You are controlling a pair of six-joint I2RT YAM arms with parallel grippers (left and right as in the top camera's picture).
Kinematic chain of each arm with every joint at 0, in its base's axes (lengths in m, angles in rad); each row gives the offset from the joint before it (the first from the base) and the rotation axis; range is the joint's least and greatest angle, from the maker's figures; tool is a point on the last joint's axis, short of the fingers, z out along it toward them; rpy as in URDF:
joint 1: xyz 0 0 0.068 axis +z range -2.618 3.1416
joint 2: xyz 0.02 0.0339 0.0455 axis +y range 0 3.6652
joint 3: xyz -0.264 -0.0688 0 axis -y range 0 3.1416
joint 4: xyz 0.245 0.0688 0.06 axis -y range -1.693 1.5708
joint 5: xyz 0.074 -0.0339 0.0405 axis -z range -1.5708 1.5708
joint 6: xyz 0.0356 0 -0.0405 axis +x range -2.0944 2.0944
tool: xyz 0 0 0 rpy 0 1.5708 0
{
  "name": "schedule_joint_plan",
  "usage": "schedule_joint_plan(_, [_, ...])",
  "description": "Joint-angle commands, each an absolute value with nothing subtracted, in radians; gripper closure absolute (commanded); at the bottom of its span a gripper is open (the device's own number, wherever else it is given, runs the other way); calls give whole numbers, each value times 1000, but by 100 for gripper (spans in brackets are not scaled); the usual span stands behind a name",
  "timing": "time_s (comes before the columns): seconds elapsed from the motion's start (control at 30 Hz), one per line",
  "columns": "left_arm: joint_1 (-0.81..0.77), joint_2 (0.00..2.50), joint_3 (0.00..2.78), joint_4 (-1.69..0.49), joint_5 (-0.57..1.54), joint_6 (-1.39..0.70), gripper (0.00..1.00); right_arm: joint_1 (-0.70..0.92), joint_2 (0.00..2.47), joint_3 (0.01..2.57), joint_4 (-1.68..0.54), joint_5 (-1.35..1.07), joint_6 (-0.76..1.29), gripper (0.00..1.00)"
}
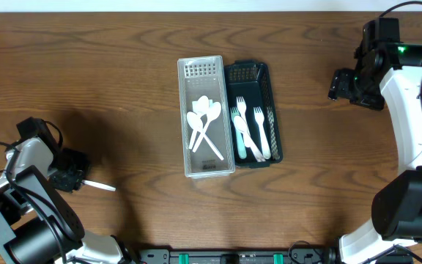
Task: Pack container
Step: 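Move left gripper to the last white spoon and grasp it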
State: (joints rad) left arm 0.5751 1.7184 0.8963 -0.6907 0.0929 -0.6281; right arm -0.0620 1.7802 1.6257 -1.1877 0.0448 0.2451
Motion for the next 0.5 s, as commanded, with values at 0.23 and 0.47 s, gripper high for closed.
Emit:
schedule_joint_plan(0.23, [580, 1795, 815, -704, 23, -625, 81, -66, 1786, 1621, -1190, 56, 262, 25])
schedule_joint_plan(0.47, [579, 1795, 815, -705, 23, -625, 94, -66, 1786, 1621, -1189, 56, 262, 25])
